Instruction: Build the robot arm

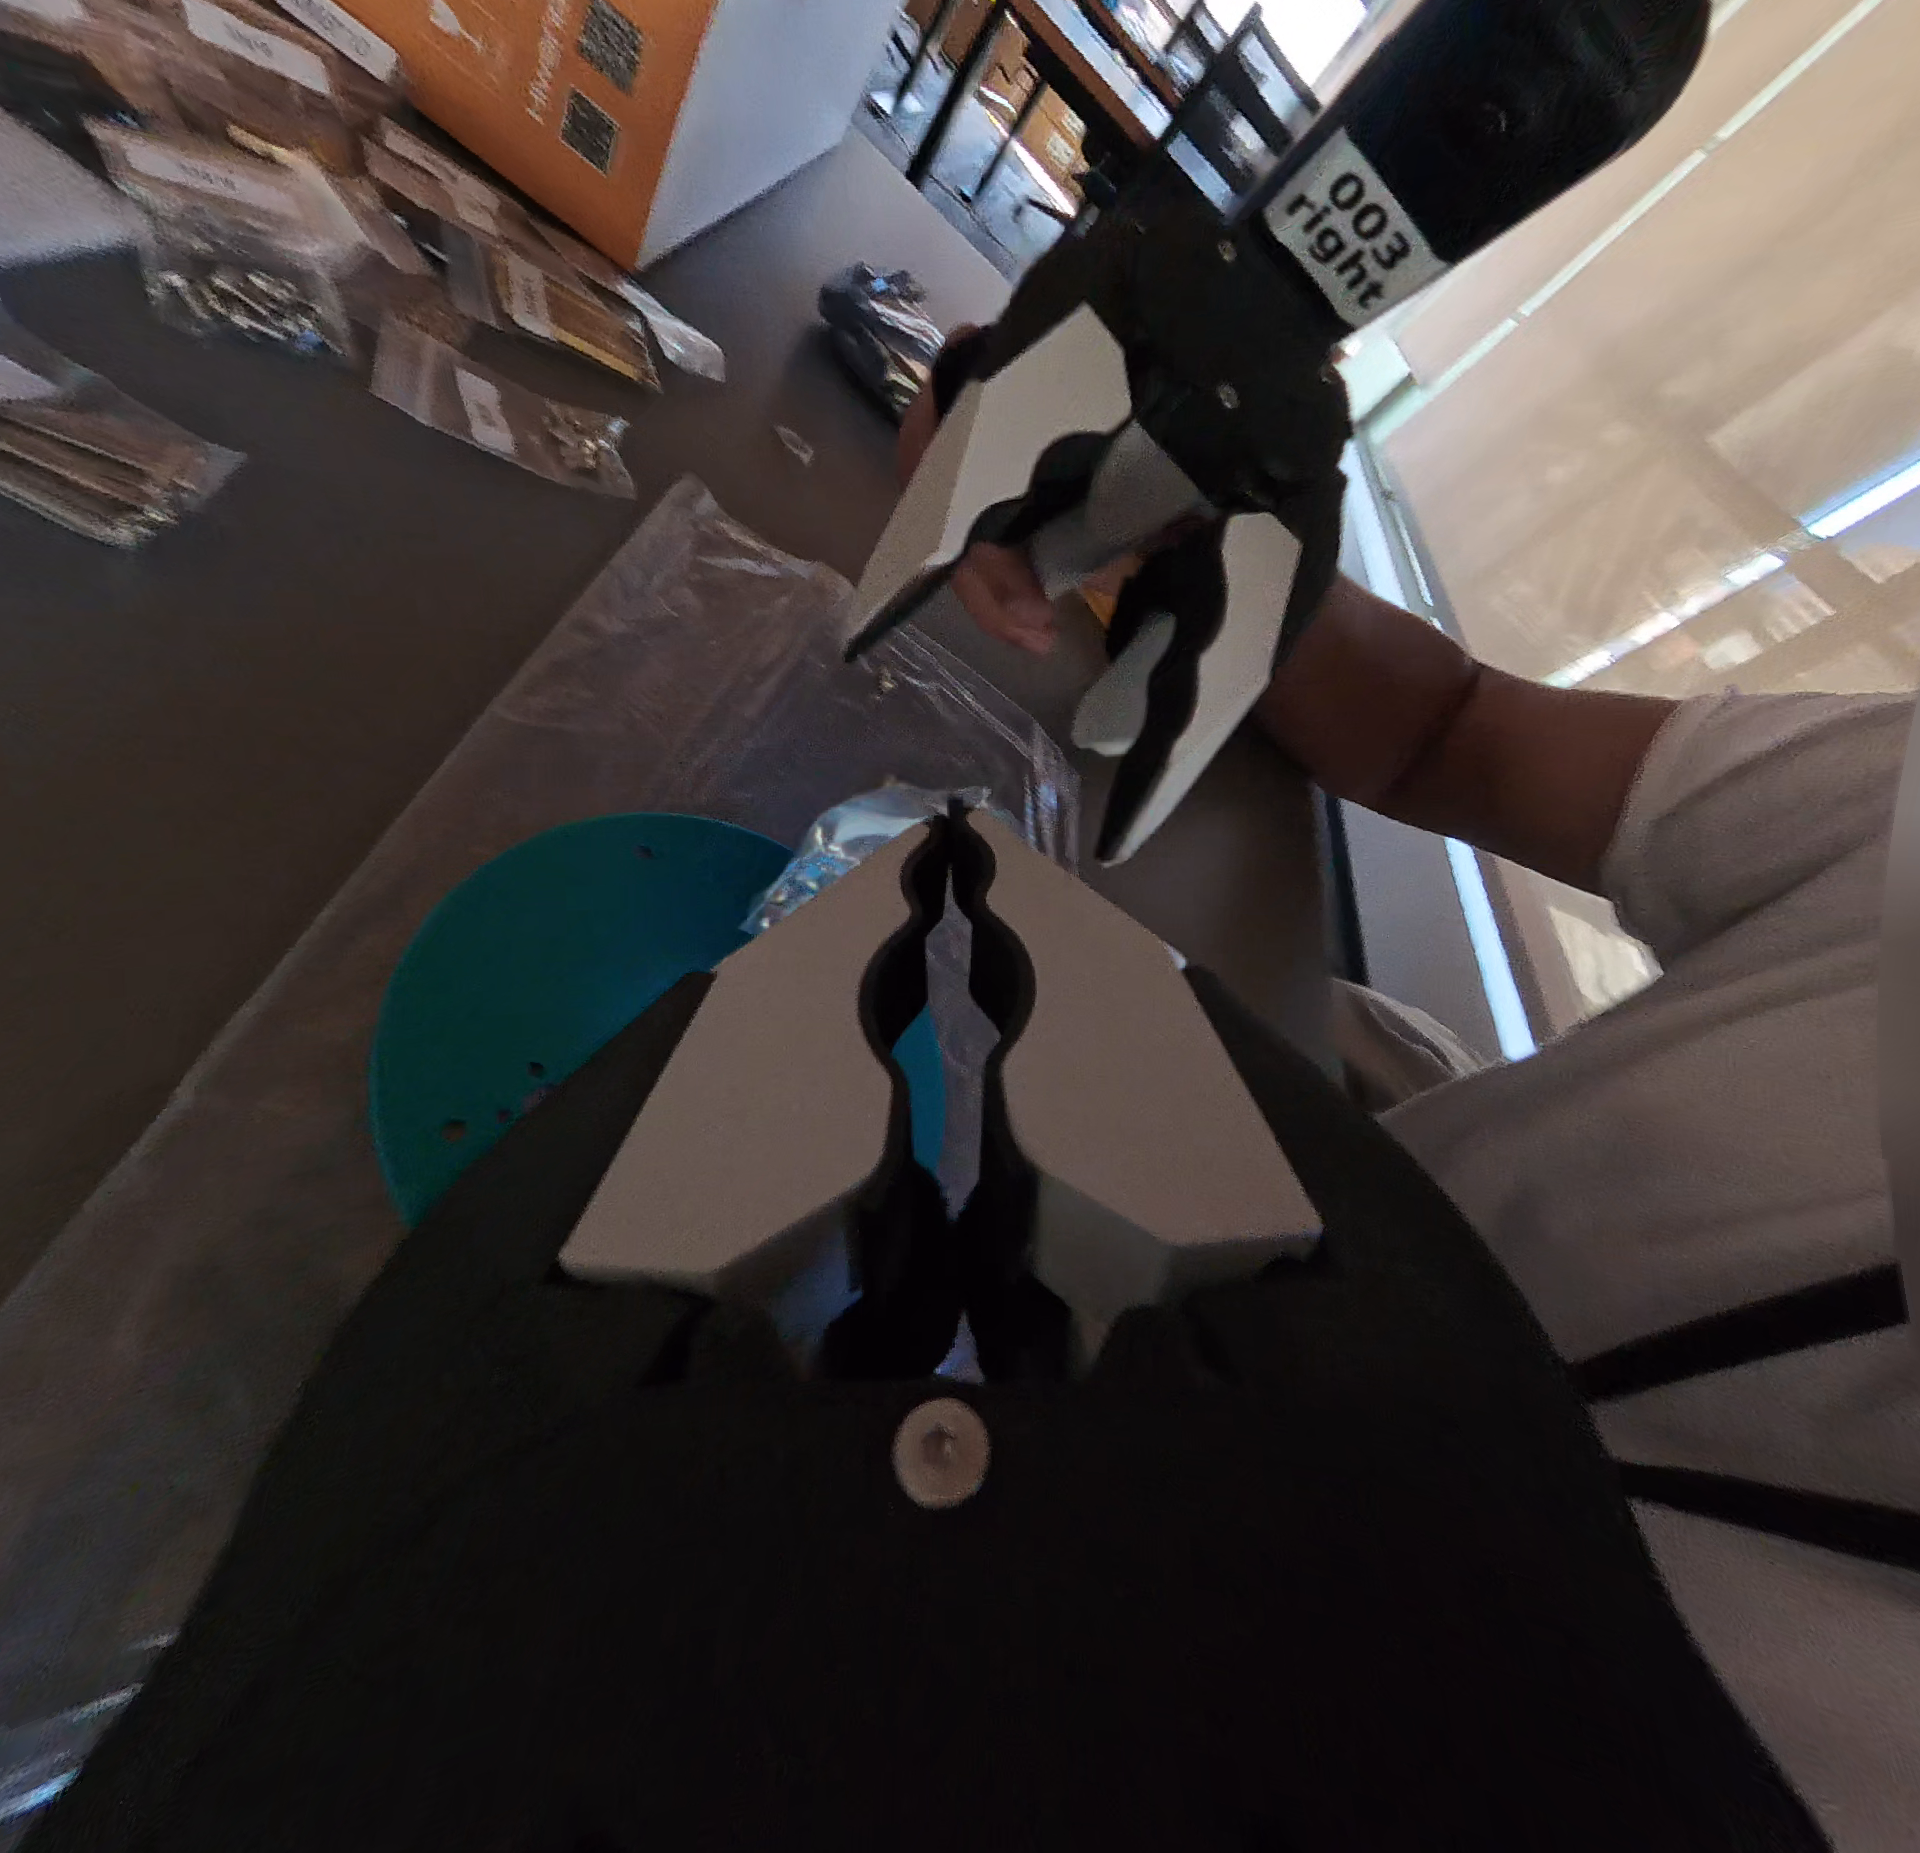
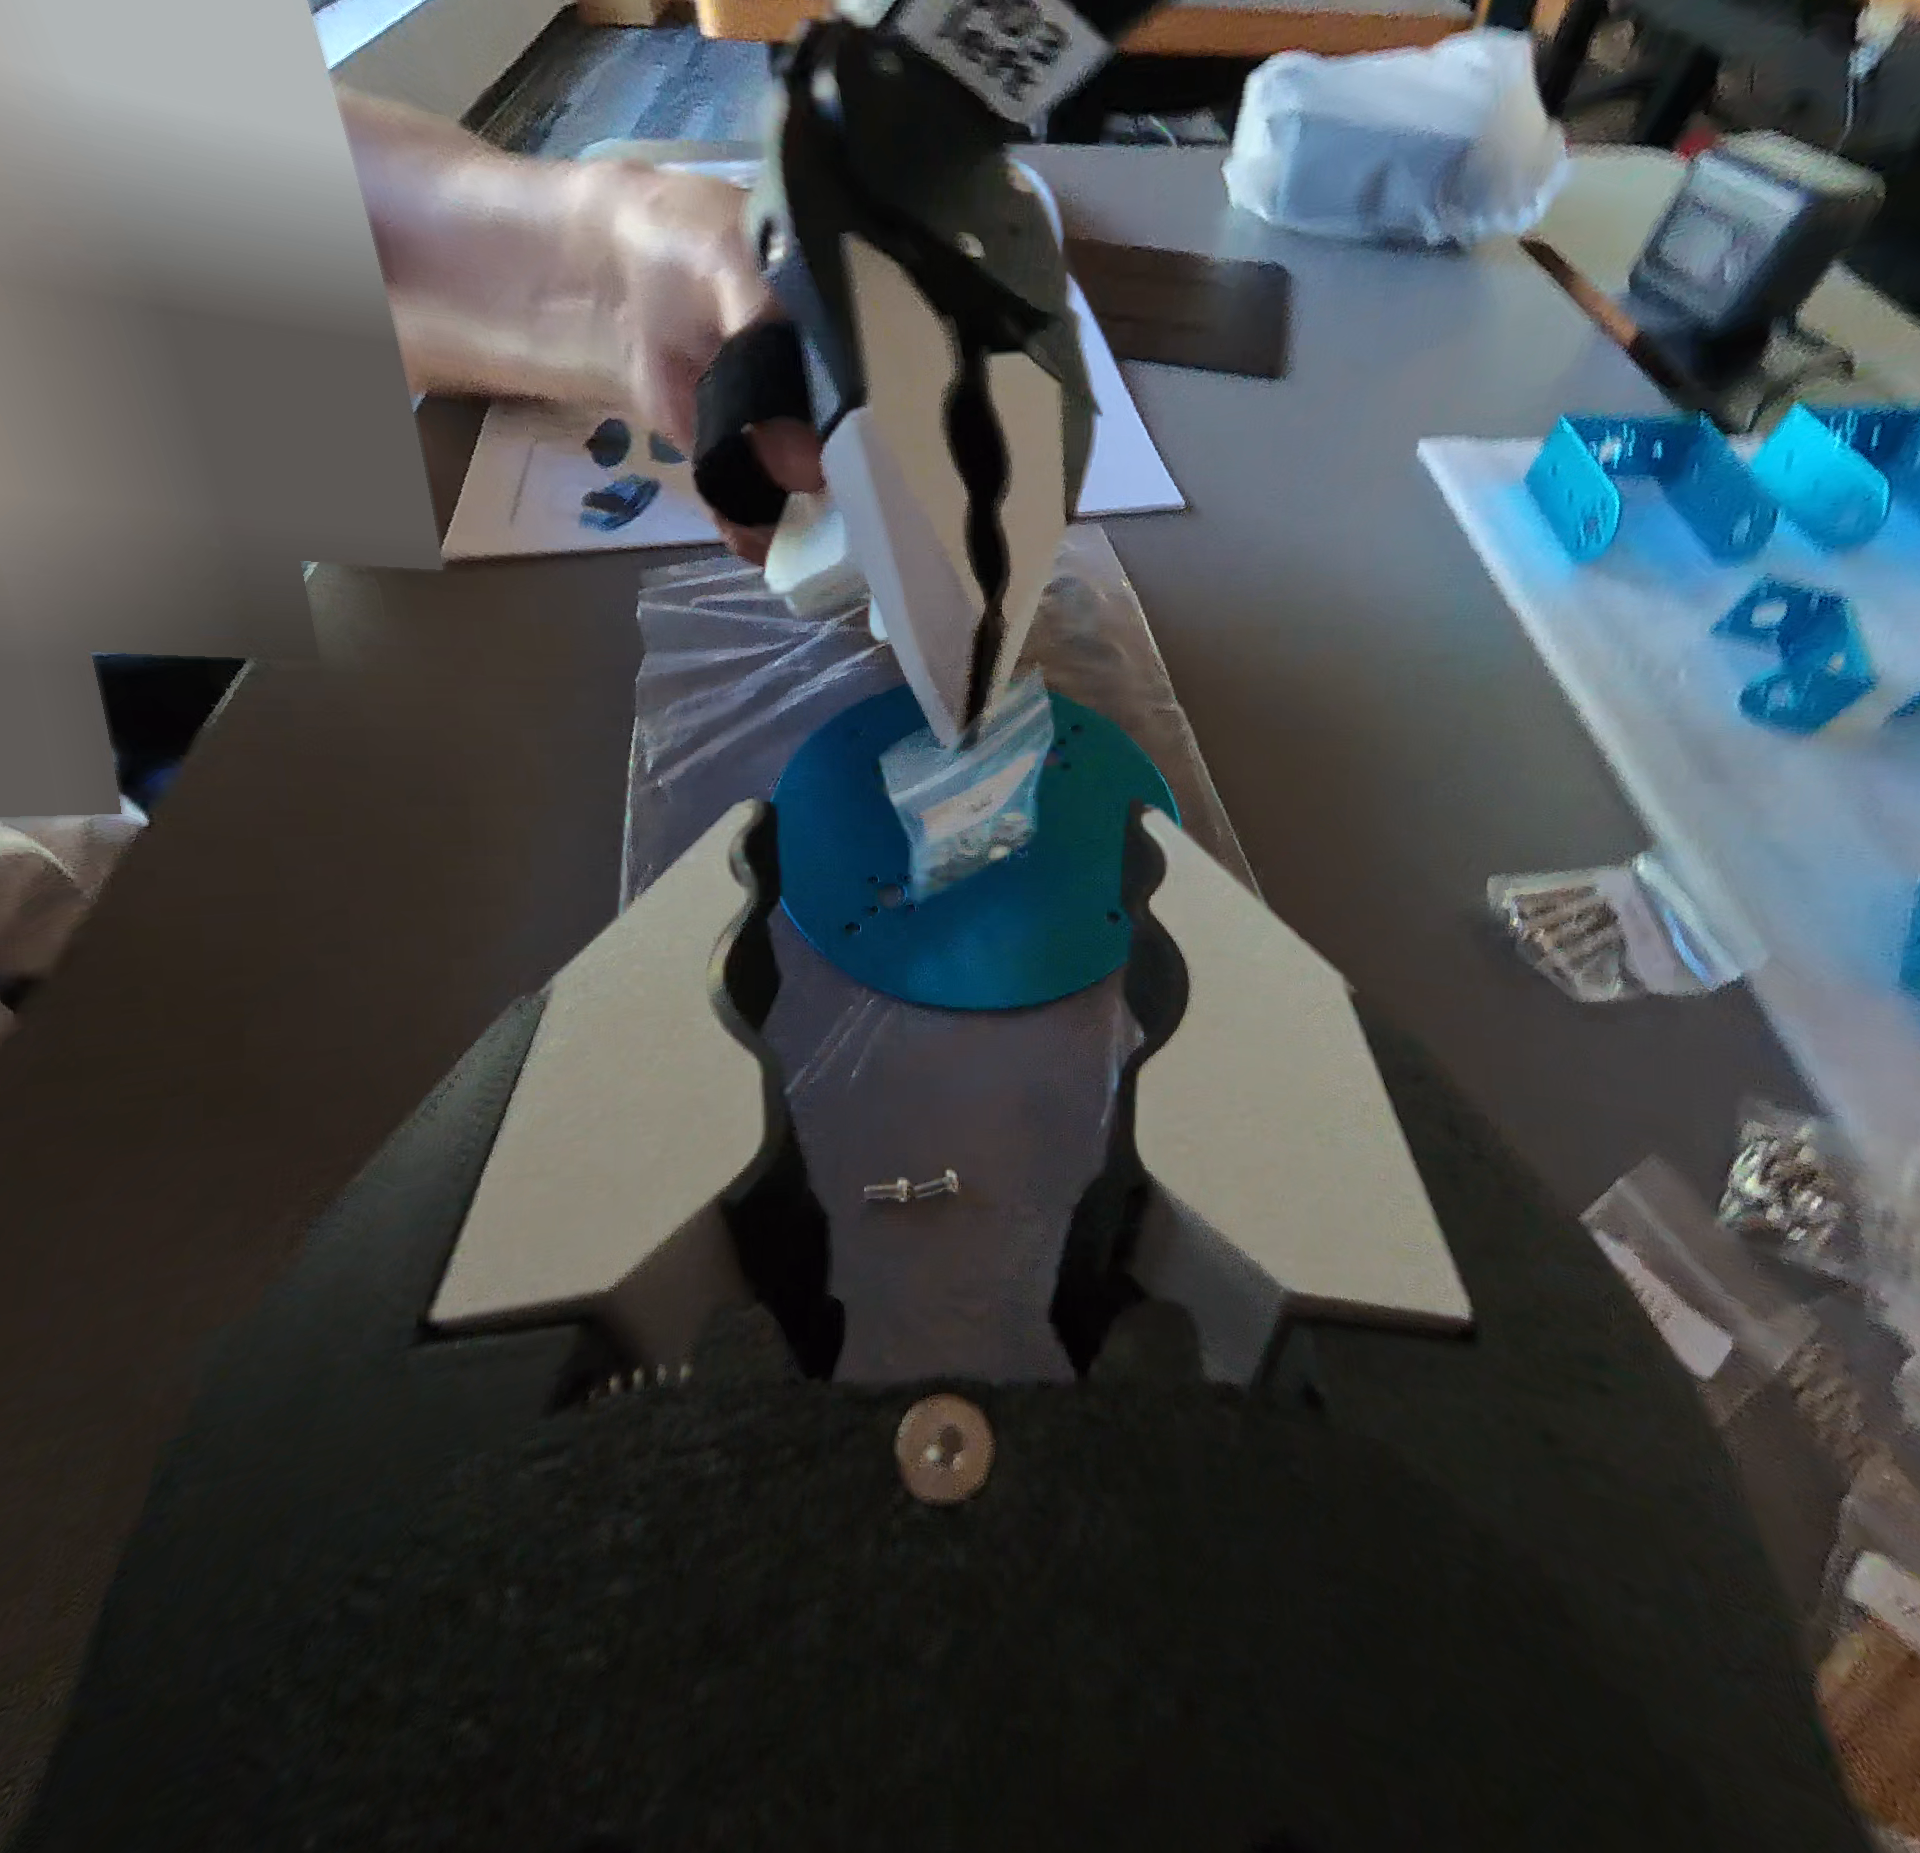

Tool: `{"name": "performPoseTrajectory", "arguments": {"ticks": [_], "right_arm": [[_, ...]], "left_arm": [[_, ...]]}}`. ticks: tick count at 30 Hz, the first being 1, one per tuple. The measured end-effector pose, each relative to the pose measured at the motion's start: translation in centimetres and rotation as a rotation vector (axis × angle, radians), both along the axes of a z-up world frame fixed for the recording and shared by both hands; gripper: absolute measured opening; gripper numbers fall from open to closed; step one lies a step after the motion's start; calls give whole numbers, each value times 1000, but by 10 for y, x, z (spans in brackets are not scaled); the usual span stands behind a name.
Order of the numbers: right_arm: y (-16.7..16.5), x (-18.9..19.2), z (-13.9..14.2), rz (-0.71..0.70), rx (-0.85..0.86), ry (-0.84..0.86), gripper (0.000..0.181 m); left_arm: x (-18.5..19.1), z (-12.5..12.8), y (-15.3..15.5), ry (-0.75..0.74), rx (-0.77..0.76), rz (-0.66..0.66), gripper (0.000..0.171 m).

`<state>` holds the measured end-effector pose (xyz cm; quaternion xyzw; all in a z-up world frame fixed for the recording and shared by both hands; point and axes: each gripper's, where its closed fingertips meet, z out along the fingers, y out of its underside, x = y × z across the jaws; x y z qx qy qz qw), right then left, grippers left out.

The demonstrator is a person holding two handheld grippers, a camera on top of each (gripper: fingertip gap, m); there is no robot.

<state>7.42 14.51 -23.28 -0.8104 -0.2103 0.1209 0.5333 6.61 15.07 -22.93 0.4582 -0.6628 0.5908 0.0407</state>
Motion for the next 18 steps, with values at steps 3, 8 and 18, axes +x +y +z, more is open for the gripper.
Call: {"name": "performPoseTrajectory", "arguments": {"ticks": [3,8,18], "right_arm": [[0,-10,0,41,61,-66,67],[-4,-46,3,174,144,-83,61],[-8,-49,-3,195,93,-84,40]], "left_arm": [[-14,6,-12,46,-80,-107,0],[-37,10,-32,82,-135,-267,0],[-38,6,-29,97,-109,-273,0]]}}
